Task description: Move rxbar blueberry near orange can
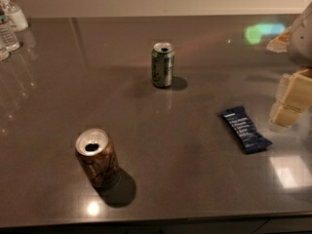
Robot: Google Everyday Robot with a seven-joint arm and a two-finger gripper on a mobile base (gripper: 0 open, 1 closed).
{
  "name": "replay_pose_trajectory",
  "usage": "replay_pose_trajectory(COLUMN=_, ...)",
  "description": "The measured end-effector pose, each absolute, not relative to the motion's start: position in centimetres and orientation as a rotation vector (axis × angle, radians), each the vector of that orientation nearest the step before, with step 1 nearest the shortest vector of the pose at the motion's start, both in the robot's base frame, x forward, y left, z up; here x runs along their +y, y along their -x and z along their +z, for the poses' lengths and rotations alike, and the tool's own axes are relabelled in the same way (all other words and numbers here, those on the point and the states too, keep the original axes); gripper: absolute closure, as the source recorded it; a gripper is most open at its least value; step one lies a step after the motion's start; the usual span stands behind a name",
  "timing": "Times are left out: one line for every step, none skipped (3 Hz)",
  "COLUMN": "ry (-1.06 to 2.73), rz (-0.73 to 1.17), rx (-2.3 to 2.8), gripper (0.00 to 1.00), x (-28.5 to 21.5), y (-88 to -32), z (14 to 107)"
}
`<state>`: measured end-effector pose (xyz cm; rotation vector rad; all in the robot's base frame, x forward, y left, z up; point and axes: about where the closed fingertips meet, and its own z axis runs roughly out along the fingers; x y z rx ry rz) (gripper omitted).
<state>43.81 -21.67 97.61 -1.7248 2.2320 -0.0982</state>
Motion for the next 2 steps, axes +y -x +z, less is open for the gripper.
replay_pose_trajectory(ry=1.725, rz=-0.098, rx=2.232, gripper=0.0, x=-21.66, y=-43.82, z=97.62)
replay_pose_trajectory(ry=1.686, rz=-0.116, rx=2.291, gripper=0.0, x=-21.73, y=-44.65, z=97.15)
